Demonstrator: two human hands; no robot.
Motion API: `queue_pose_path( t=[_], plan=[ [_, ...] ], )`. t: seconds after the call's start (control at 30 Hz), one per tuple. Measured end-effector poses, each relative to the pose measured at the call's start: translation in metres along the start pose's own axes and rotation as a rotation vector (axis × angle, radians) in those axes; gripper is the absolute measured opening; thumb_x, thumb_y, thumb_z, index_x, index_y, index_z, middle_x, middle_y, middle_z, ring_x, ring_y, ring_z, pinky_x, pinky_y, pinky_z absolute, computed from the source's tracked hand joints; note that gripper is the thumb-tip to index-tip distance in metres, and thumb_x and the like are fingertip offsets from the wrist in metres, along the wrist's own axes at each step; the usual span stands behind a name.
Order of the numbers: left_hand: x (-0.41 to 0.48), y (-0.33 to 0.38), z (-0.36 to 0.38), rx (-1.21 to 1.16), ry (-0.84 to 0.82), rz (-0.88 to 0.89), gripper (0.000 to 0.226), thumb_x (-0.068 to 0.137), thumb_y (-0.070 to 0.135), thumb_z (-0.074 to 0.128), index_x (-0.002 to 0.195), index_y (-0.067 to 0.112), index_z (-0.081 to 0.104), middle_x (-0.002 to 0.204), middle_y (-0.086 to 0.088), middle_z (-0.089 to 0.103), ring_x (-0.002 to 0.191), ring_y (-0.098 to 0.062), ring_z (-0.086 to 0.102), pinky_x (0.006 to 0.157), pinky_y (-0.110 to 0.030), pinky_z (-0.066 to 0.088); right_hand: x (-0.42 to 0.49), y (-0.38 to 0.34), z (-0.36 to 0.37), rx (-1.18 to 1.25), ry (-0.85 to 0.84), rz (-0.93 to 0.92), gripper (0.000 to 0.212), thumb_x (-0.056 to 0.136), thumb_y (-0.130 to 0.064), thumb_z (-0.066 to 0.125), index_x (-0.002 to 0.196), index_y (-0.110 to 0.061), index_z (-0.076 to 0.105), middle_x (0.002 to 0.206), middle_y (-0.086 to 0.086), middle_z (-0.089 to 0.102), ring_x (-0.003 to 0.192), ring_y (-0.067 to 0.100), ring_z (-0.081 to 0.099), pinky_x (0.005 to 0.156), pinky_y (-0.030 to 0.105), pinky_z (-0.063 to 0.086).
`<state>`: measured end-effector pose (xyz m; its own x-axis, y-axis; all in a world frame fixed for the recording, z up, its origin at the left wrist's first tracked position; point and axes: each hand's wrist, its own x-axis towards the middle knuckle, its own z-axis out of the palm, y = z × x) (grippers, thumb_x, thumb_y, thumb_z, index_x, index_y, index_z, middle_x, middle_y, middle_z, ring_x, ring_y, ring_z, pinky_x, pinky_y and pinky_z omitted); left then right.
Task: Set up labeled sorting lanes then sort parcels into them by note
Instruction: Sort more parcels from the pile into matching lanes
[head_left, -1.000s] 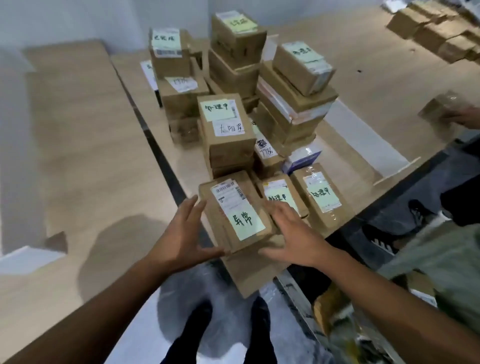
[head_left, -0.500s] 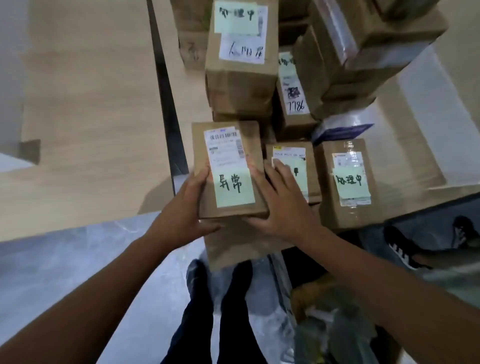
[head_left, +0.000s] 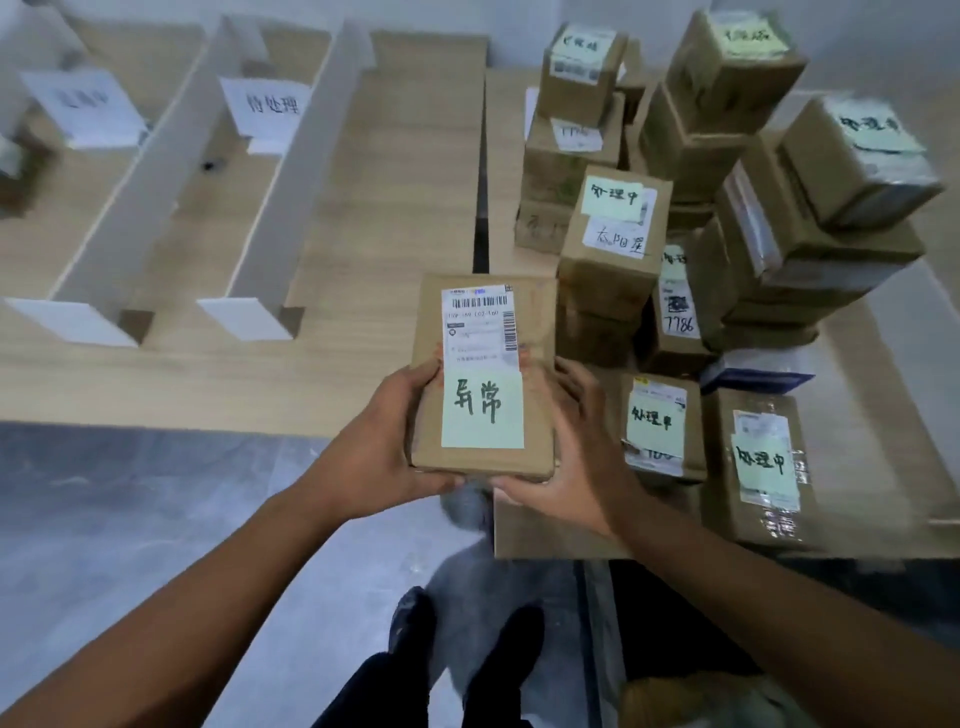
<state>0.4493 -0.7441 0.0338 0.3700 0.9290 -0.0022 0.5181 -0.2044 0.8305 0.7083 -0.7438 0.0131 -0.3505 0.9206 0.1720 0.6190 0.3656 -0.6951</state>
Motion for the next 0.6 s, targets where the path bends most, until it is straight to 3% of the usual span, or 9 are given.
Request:
queue_pose_path(
  t=[0.07,0.1,0.2,0.33,0.47,0.6],
  plan=[
    [-0.01,0.007,-0.035,0.04,0.09,0.074,0.116,0.066,0.035,0.092,0.154,0.009,0.021,0.156,0.011,0.033,0.143,0.003,0.035,0.111,-0.015,0.035,0.028,-0.028,0.006,0.015,0.035,-0.097,0.128,0.059,-0.041,0.096,0.159,-0.009,0.023,0.154,0.008,0.016,0.148,0.002,0.015,0.116,0.01,0.021],
    [-0.017,0.009,-0.054,0.067,0.14,0.081,0.116,0.066,0.04,0.091,0.155,0.014,0.022,0.155,0.007,0.035,0.144,-0.001,0.035,0.112,-0.016,0.034,0.042,-0.044,0.009,0.025,0.047,-0.146,0.128,0.059,-0.042,0.096,0.159,-0.009,0.022,0.153,0.007,0.016,0.147,0.001,0.015,0.115,0.007,0.02],
    [-0.043,0.008,-0.113,0.126,0.27,0.107,0.116,0.063,0.04,0.093,0.155,0.024,0.025,0.153,0.005,0.035,0.145,-0.008,0.035,0.115,-0.023,0.034,0.083,-0.092,0.019,0.031,0.037,-0.303,0.126,0.062,-0.054,0.089,0.158,-0.012,0.018,0.151,0.006,0.016,0.148,0.01,0.018,0.119,0.015,0.021],
    [-0.091,-0.008,-0.192,0.195,0.387,0.115,0.115,0.066,0.042,0.093,0.156,0.024,0.024,0.154,0.007,0.034,0.145,-0.013,0.035,0.114,-0.02,0.033,0.135,-0.171,0.052,0.048,-0.046,-0.346,0.135,0.057,-0.051,0.094,0.16,-0.011,0.017,0.146,0.002,0.015,0.146,-0.002,0.012,0.122,0.019,0.019],
    [-0.151,-0.038,-0.278,0.265,0.501,0.097,0.112,0.067,0.052,0.088,0.156,0.028,0.024,0.151,0.01,0.034,0.145,-0.009,0.033,0.113,-0.014,0.03,0.186,-0.256,0.109,0.078,-0.123,-0.454,0.134,0.056,-0.054,0.092,0.161,-0.016,0.017,0.146,0.002,0.017,0.144,0.021,0.033,0.122,0.036,0.031],
    [-0.206,-0.074,-0.36,0.333,0.617,0.079,0.113,0.065,0.056,0.086,0.155,0.037,0.021,0.151,0.014,0.032,0.147,-0.01,0.031,0.112,-0.01,0.028,0.24,-0.331,0.173,0.13,-0.222,-0.517,0.136,0.056,-0.066,0.088,0.161,-0.038,0.006,0.148,-0.021,0.005,0.147,0.003,0.019,0.12,0.019,0.025]
  ],
)
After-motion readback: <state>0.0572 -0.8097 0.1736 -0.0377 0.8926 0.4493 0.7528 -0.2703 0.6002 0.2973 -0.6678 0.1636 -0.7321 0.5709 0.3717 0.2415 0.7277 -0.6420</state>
